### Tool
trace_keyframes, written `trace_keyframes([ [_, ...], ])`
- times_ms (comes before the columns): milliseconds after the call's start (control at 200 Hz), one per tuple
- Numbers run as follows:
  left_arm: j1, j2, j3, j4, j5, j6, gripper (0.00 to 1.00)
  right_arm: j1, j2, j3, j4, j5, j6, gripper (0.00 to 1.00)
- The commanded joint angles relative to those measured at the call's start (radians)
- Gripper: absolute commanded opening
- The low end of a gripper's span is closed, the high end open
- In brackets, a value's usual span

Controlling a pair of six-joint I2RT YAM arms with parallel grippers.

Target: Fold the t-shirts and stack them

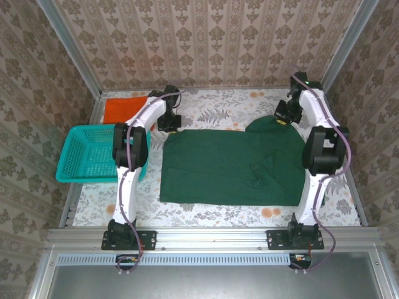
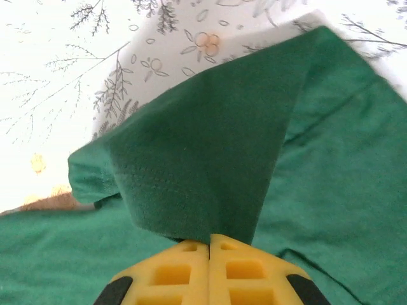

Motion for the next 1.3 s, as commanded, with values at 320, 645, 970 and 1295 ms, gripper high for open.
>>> trace_keyframes([
  [320,-0.012,-0.328,-0.316,0.103,-0.006,0.079,0.0,-0.095,-0.303,-0.274,-0.05,-0.069,-0.047,0.0],
  [645,-0.016,-0.456,-0.447,0.122,0.015,0.076,0.0,-0.114,-0.36,-0.27,-0.209,-0.104,-0.022,0.0],
  [970,-0.009,-0.545,-0.532,0.112,0.023,0.062,0.0,-0.211,-0.474,-0.372,-0.228,-0.185,-0.008,0.0],
  [1295,0.01,-0.579,-0.532,0.088,0.07,0.054,0.0,-0.258,-0.551,-0.463,-0.162,-0.408,0.066,0.0],
])
